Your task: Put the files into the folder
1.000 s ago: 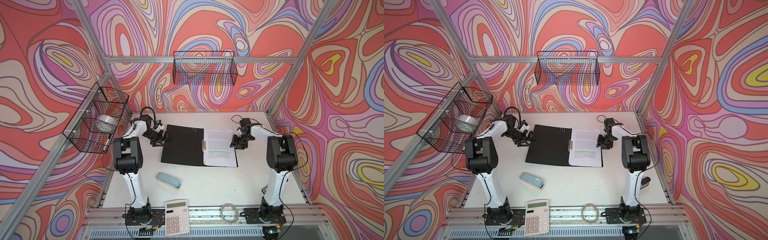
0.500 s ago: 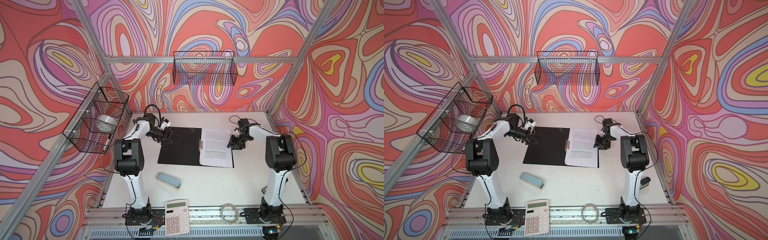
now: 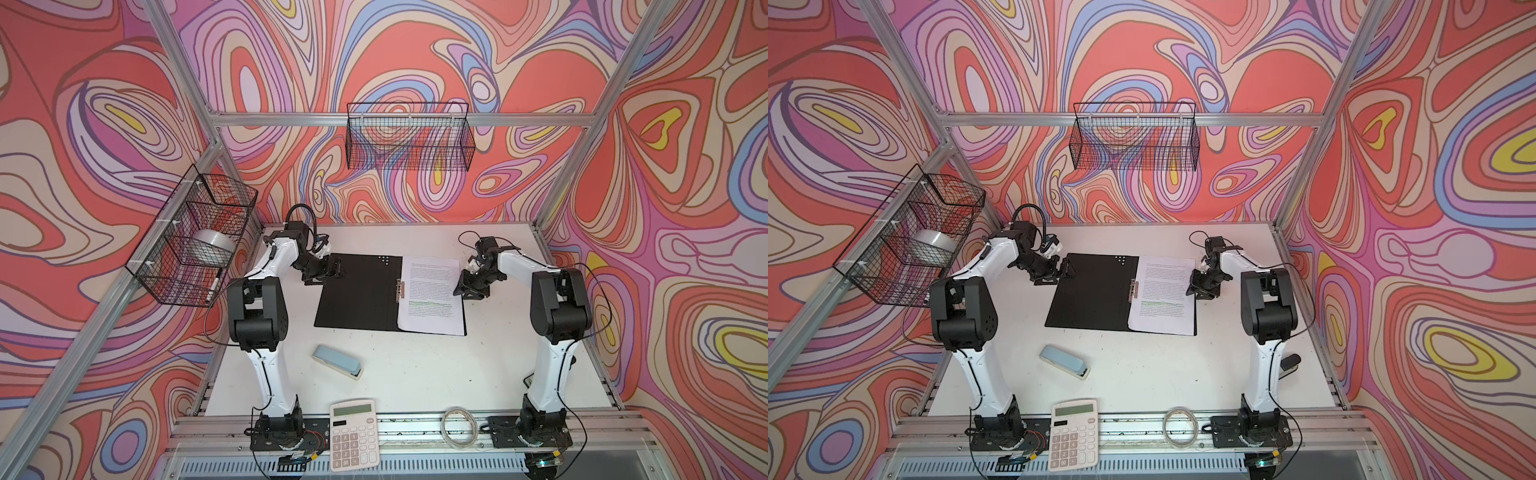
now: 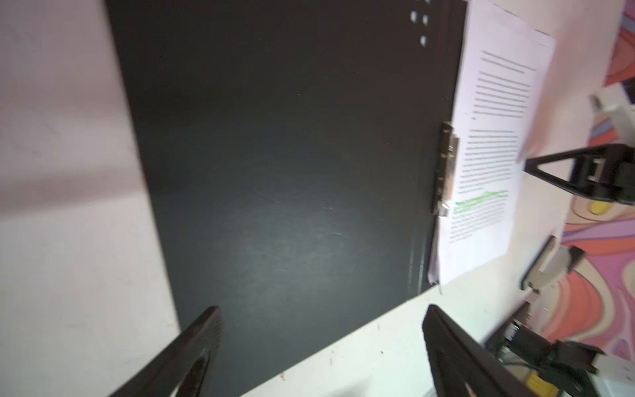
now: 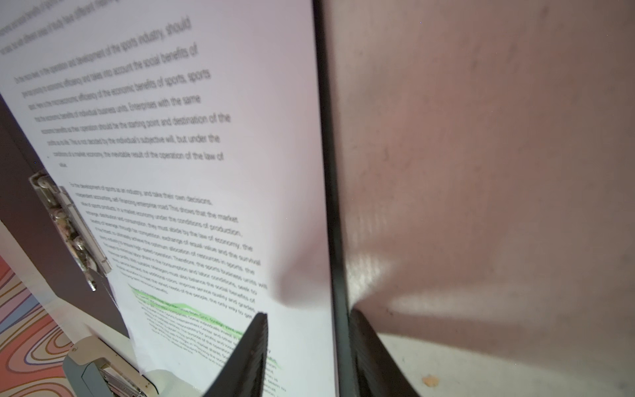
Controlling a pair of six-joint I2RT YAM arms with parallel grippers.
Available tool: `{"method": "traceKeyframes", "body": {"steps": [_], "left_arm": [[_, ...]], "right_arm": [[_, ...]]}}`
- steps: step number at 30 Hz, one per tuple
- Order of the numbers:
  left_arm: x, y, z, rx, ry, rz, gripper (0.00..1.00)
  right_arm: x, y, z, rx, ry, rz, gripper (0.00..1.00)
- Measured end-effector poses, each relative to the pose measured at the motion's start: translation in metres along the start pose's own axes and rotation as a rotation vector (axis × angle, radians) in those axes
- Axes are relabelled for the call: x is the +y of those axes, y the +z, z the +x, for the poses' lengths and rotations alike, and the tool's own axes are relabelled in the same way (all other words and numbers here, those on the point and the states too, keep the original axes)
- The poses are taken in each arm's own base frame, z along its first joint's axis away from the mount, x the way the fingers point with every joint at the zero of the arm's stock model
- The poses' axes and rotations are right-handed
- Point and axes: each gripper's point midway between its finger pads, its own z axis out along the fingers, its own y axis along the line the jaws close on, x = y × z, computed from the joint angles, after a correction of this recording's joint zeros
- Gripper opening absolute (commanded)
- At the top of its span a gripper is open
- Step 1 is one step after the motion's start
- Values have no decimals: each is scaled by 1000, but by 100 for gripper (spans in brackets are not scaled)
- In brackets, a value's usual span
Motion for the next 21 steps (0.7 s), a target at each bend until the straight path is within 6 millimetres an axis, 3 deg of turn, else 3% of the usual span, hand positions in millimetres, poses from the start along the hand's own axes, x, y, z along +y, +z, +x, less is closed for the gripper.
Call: {"method": "traceKeyframes", "body": {"steps": [7,21], "left_arm": [[30,9,-2,15,-5,-143,97],[40,38,7,99,-37,-115,94]], "right_arm": [[-2,-2,-2,-6,-17,24,42],[-7,-3,-7,-33,-60,78,43]]}}
